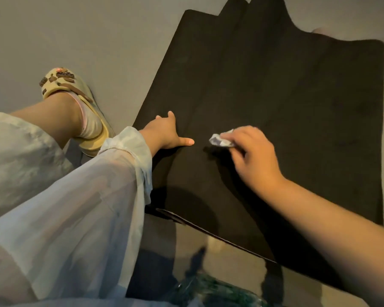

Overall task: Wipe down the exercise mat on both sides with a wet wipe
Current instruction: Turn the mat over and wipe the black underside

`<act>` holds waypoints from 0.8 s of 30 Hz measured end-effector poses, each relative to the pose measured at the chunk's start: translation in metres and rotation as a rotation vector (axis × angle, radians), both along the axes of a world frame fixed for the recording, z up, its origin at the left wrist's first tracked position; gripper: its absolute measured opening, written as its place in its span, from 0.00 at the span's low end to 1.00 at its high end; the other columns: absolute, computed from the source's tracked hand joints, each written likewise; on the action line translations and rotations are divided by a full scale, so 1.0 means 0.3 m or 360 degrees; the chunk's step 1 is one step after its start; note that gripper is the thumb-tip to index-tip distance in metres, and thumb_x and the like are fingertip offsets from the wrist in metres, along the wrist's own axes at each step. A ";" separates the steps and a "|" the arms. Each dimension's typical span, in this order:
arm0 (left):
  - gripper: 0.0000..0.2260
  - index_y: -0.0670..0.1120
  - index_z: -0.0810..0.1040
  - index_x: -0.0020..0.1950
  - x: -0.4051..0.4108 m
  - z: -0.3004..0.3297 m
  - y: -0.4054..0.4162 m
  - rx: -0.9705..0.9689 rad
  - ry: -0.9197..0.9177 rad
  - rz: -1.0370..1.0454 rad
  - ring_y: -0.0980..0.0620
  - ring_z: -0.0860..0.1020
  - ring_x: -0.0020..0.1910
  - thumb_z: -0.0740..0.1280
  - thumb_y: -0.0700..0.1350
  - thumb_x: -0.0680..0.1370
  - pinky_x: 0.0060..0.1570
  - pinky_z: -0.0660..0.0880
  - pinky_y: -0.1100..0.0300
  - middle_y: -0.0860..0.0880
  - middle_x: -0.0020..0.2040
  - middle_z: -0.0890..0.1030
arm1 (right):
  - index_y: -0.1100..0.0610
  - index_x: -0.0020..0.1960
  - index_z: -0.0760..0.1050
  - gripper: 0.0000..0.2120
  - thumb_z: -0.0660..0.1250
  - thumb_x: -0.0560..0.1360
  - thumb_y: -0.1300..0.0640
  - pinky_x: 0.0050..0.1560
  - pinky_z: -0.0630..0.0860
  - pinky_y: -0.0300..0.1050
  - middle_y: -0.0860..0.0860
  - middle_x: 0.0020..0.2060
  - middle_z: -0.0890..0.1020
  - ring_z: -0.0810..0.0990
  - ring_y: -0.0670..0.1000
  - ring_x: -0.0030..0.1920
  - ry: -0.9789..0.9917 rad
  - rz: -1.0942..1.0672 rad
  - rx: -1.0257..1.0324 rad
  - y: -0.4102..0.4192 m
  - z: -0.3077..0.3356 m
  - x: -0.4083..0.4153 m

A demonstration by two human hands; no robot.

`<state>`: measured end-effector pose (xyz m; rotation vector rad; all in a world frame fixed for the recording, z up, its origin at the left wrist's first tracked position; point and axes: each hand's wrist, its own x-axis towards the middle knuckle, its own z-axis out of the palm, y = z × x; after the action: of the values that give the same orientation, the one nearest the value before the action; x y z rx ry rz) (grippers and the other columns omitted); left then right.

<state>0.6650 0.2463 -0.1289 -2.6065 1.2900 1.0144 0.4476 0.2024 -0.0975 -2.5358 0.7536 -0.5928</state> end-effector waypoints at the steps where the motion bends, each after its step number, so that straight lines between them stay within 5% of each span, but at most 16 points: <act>1: 0.50 0.44 0.41 0.77 0.001 0.001 -0.001 0.0004 -0.0003 0.0001 0.40 0.56 0.74 0.65 0.67 0.70 0.68 0.62 0.48 0.36 0.76 0.52 | 0.61 0.50 0.80 0.11 0.66 0.70 0.69 0.52 0.65 0.37 0.56 0.46 0.80 0.77 0.57 0.49 0.0043 -0.0181 0.0033 -0.061 -0.013 0.012; 4: 0.50 0.45 0.41 0.77 -0.003 0.001 -0.001 0.0013 -0.0028 0.0004 0.39 0.60 0.73 0.65 0.67 0.70 0.67 0.64 0.48 0.37 0.76 0.52 | 0.58 0.49 0.81 0.09 0.65 0.73 0.67 0.52 0.67 0.41 0.56 0.47 0.80 0.77 0.58 0.51 0.0147 -0.0582 0.0271 -0.090 -0.071 0.018; 12: 0.49 0.46 0.41 0.77 -0.017 -0.013 0.003 -0.0007 -0.0056 0.0083 0.37 0.61 0.72 0.66 0.66 0.70 0.66 0.65 0.46 0.38 0.76 0.51 | 0.58 0.46 0.83 0.11 0.63 0.68 0.64 0.50 0.68 0.36 0.53 0.44 0.83 0.81 0.55 0.45 0.0190 0.0162 0.0567 0.314 -0.086 -0.116; 16: 0.44 0.48 0.43 0.77 -0.073 0.036 0.022 -0.0048 -0.0175 0.0190 0.37 0.51 0.75 0.67 0.62 0.72 0.70 0.53 0.36 0.40 0.77 0.50 | 0.54 0.47 0.83 0.12 0.67 0.71 0.69 0.52 0.70 0.30 0.45 0.44 0.81 0.78 0.41 0.48 -0.0041 -0.0004 0.0877 0.286 -0.042 -0.150; 19: 0.30 0.49 0.61 0.74 -0.179 0.114 0.021 -0.0680 -0.0521 -0.0363 0.41 0.50 0.76 0.66 0.54 0.76 0.71 0.46 0.41 0.42 0.76 0.57 | 0.46 0.40 0.77 0.17 0.69 0.71 0.69 0.43 0.70 0.27 0.41 0.38 0.79 0.77 0.36 0.40 -0.0238 -0.0371 0.1061 0.195 0.001 -0.162; 21: 0.20 0.48 0.73 0.68 -0.288 0.180 0.012 -0.1120 0.0009 -0.0484 0.48 0.63 0.72 0.66 0.51 0.77 0.70 0.55 0.59 0.46 0.71 0.69 | 0.48 0.38 0.74 0.17 0.69 0.70 0.71 0.39 0.72 0.31 0.44 0.35 0.79 0.77 0.40 0.36 -0.0378 -0.0497 0.1196 0.133 0.027 -0.176; 22: 0.16 0.48 0.77 0.63 -0.344 0.211 0.009 -0.1122 0.0356 -0.0452 0.52 0.71 0.65 0.66 0.51 0.77 0.63 0.61 0.67 0.49 0.65 0.76 | 0.49 0.39 0.73 0.16 0.69 0.70 0.71 0.39 0.74 0.34 0.46 0.35 0.79 0.78 0.44 0.37 -0.0443 -0.0524 0.1220 0.108 0.041 -0.186; 24: 0.10 0.51 0.81 0.55 -0.437 0.241 0.003 -0.0870 0.0814 -0.0352 0.55 0.79 0.50 0.65 0.51 0.77 0.51 0.72 0.66 0.52 0.51 0.82 | 0.52 0.40 0.72 0.14 0.70 0.70 0.70 0.40 0.76 0.39 0.50 0.36 0.80 0.80 0.47 0.38 -0.0565 -0.0562 0.1205 0.072 0.062 -0.211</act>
<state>0.5340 0.2473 -0.0565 -2.5317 2.1897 1.5286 0.3843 0.2240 -0.0788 -1.5720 1.0509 -0.6801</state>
